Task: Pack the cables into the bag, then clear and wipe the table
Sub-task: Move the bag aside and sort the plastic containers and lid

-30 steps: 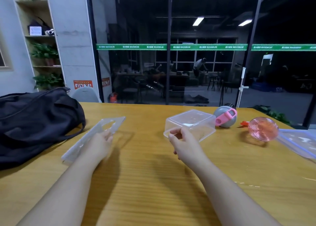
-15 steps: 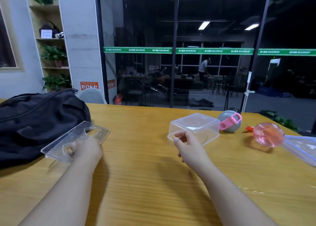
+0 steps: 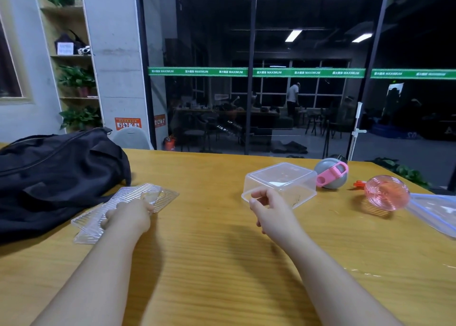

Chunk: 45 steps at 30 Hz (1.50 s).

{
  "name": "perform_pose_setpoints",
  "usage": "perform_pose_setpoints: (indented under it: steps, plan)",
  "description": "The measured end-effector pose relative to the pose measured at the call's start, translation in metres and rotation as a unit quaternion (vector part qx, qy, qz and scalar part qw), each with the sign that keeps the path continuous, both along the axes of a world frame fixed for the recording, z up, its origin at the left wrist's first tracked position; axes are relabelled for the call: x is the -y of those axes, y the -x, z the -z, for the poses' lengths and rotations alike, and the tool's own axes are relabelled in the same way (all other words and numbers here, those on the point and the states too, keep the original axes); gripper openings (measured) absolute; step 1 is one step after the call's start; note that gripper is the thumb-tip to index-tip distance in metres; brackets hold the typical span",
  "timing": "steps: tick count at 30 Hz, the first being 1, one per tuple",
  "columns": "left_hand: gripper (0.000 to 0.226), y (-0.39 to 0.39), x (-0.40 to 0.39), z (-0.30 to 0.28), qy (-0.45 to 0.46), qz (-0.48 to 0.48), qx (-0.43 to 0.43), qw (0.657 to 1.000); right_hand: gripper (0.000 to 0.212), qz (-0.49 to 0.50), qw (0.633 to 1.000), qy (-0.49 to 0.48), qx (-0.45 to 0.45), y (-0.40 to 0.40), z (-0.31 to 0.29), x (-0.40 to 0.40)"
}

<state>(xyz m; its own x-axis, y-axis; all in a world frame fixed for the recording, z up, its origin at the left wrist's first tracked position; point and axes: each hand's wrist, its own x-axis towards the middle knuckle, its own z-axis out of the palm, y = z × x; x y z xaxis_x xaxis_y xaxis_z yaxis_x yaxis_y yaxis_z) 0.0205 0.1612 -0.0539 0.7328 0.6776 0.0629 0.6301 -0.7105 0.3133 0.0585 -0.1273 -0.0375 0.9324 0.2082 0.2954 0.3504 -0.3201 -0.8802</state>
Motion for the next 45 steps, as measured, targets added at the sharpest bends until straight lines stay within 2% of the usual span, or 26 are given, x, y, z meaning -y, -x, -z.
perform_pose_setpoints:
  steps: [5, 12, 16, 21, 25, 28, 31, 34, 37, 39, 42, 45]
  plan:
    - [0.036, -0.018, -0.018, 0.019, 0.0, -0.02, -0.021, 1.0, 0.011, 0.003, 1.0, 0.006, 0.003, -0.001, 0.001, 0.0]
    - [0.043, 0.007, 0.023, -0.014, -0.021, -0.086, -0.009, 0.996, 0.011, 0.004, 1.0, 0.014, 0.004, -0.001, 0.0, -0.001]
    - [0.044, 0.01, 0.041, -0.022, -0.055, -0.03, 0.003, 0.998, 0.011, 0.003, 1.0, 0.014, 0.004, 0.001, -0.001, 0.0]
    - [0.033, 0.005, 0.084, -0.039, -0.148, 0.096, 0.09, 0.98, 0.005, 0.014, 1.0, -0.001, -0.002, 0.0, -0.002, 0.001]
    - [0.03, -0.003, 0.138, -0.062, -0.114, 0.201, 0.127, 0.965, 0.005, 0.057, 0.998, -0.016, 0.014, -0.002, -0.008, 0.006]
    - [0.047, -0.015, 0.174, -0.073, -0.079, 0.278, 0.091, 0.953, 0.01, 0.099, 0.993, -0.05, 0.032, -0.003, -0.014, 0.014]
    - [0.062, -0.035, 0.205, -0.069, 0.011, 0.348, 0.063, 0.935, 0.015, 0.14, 0.986, -0.092, 0.022, -0.008, -0.02, 0.025]
    - [0.068, -0.058, 0.218, -0.055, 0.062, 0.374, 0.069, 0.923, 0.018, 0.181, 0.982, -0.048, 0.04, -0.015, -0.019, 0.035]
    - [0.079, -0.078, 0.219, -0.044, 0.043, 0.361, 0.127, 0.923, 0.023, 0.22, 0.973, 0.011, 0.07, -0.024, -0.014, 0.046]
    - [0.097, -0.088, 0.218, -0.043, 0.084, 0.328, 0.164, 0.926, 0.024, 0.238, 0.967, 0.03, 0.086, -0.028, -0.012, 0.052]
    - [0.116, -0.101, 0.215, -0.039, 0.144, 0.305, 0.144, 0.93, 0.027, 0.246, 0.965, 0.032, 0.088, -0.031, -0.015, 0.058]
    - [0.117, -0.11, 0.211, -0.027, 0.155, 0.309, 0.108, 0.932, 0.025, 0.243, 0.966, 0.003, 0.084, -0.034, -0.016, 0.061]
